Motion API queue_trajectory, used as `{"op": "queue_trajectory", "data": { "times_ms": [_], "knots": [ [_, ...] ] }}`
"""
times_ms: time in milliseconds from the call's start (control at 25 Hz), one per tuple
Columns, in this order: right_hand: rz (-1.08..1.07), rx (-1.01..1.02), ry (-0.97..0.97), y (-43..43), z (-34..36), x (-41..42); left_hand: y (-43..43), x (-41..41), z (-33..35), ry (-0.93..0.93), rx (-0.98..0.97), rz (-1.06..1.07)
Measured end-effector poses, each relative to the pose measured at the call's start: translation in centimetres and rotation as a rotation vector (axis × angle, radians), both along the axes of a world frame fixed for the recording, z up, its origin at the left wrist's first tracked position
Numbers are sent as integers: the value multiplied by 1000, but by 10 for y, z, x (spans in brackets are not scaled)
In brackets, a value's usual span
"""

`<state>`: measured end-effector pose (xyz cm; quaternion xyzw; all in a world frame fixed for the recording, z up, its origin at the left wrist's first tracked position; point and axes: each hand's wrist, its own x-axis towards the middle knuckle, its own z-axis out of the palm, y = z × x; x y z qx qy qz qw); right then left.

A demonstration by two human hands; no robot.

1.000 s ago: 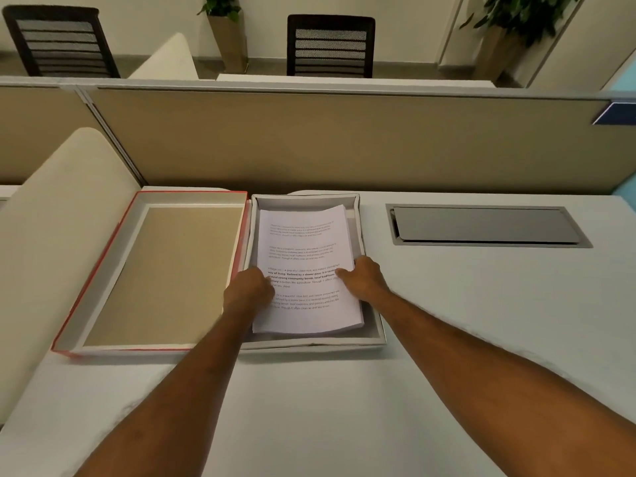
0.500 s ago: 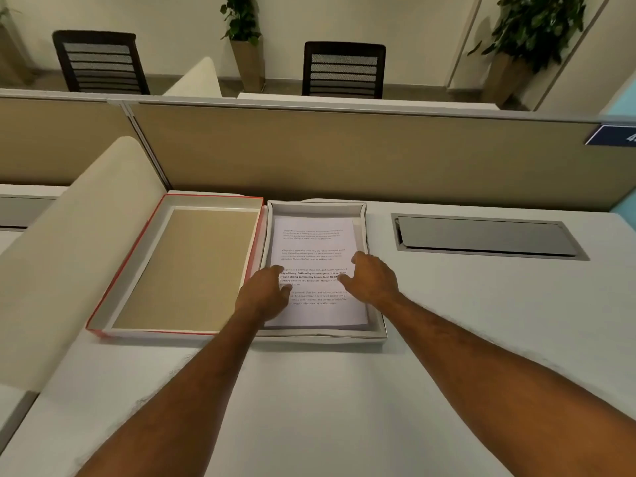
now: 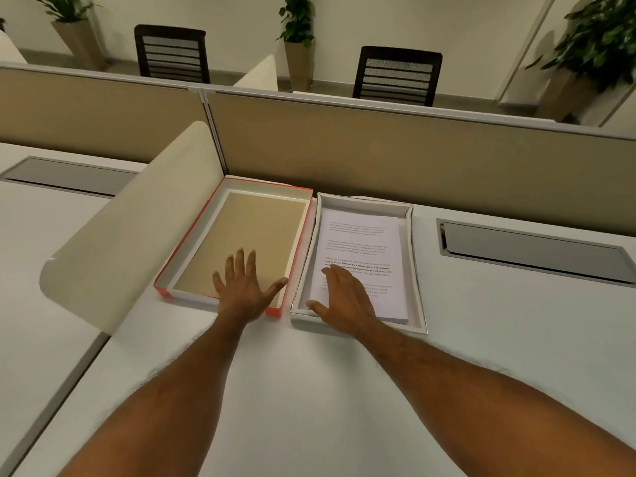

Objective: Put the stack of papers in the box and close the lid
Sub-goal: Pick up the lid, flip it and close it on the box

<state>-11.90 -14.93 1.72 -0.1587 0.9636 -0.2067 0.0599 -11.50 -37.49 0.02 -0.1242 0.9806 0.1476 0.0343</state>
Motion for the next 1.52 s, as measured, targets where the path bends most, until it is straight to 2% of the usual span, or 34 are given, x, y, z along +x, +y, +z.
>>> {"op": "queue_trajectory", "data": {
  "times_ms": [160,280,360,520,760,840,920,960,1040,1200,1400,1520],
  "knots": [
    [149,19,66,-50,-3,-6,-54,15,-6,-10,37,163],
    [269,111,113,-74,-10,-4,-76,27,-16,-39,81,267],
    [348,183,171,-83,-17,-3,-78,34,-24,31,148,329],
    [430,279,232,-93,-26,-3,-73,42,-32,286,185,465],
    [407,199,222,-100,-28,-1,-40,35,-25,408,638,854],
    [392,149,259,-102,-24,0,-31,23,-18,434,936,1046],
    [364,73,292,-102,-19,3,-24,17,-12,461,1285,995],
    [345,38,302,-102,-16,4,-20,16,-10,456,1389,922],
    [326,-19,282,-97,-9,7,-16,19,-6,443,1466,857],
    [377,-127,149,-83,13,9,-14,26,9,515,1420,744],
    [188,-459,31,-86,77,-6,-11,36,30,611,1264,533],
    [74,-710,-179,-94,121,-20,-4,43,40,611,1153,435]
  ]
}}
